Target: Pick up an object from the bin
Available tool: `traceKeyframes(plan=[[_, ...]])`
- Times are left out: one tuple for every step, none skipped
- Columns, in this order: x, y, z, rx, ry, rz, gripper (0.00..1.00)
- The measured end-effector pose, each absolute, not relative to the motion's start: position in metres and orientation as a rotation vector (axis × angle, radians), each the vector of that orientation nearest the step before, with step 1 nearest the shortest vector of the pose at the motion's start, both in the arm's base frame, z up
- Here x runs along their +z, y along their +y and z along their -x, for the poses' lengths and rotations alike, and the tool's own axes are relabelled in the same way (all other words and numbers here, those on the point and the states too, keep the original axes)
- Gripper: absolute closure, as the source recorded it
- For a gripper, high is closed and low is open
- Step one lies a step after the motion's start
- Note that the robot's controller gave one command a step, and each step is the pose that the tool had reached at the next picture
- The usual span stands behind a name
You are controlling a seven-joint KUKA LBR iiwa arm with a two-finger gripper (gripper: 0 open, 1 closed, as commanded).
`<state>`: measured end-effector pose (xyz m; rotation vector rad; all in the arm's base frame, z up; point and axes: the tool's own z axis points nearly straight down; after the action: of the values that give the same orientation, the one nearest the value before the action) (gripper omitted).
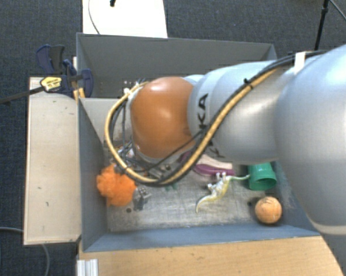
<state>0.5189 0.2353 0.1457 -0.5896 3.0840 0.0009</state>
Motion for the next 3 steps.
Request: traceKeyframes(plan=[[0.143, 0.246, -0.512, 0.003, 3.072, 0.643, 0.0], [0.08, 0.249, -0.543, 0.002, 2.967, 1.001, 0.0], [0.068, 0.247, -0.551, 0.003, 2.951, 1.018, 1.0]])
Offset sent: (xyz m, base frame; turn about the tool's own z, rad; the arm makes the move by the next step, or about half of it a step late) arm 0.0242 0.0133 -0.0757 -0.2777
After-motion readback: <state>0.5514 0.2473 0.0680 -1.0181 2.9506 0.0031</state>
